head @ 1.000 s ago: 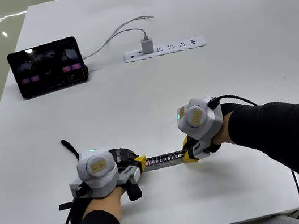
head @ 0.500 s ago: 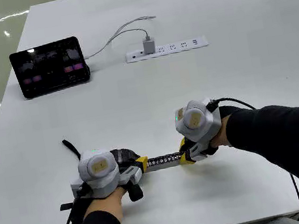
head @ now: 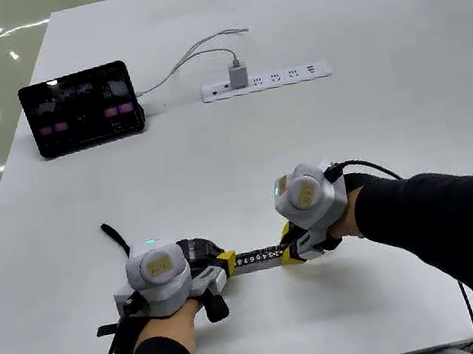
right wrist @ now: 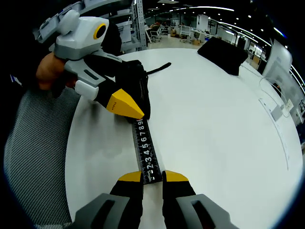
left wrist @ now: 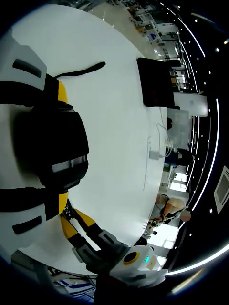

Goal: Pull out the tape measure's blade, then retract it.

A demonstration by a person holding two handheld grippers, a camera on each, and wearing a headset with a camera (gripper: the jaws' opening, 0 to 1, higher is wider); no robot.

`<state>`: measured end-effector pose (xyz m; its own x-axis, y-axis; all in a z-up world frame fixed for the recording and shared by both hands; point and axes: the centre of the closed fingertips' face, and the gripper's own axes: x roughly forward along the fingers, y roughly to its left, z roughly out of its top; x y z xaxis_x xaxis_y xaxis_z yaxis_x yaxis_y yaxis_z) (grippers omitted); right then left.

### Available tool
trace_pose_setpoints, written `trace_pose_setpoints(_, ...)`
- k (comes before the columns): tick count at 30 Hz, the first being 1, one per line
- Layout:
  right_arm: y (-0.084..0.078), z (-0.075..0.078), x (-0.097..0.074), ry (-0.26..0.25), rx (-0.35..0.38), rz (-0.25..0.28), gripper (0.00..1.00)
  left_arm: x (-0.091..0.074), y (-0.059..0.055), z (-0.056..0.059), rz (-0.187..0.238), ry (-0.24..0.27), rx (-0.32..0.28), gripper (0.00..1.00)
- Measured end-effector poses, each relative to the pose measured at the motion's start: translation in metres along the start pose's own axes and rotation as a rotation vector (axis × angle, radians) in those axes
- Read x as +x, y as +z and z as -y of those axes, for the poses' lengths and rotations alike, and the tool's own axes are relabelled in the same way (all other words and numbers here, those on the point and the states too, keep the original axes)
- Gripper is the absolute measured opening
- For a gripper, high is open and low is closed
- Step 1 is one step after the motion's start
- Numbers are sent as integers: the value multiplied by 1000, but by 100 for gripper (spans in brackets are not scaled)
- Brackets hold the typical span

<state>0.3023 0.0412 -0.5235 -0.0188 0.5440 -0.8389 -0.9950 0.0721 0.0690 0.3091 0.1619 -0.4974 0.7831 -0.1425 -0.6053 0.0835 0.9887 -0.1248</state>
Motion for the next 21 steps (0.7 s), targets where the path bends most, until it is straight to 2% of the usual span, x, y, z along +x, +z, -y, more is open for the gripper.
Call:
trace_pose_setpoints(13, 23, -9, 16, 4, -33, 45, 11, 0, 0, 0, -2, -4, -3, 64)
trace_pose_setpoints(21, 30, -11, 18, 11, -48, 65, 11, 1, 0, 0, -6, -4, -8, 64)
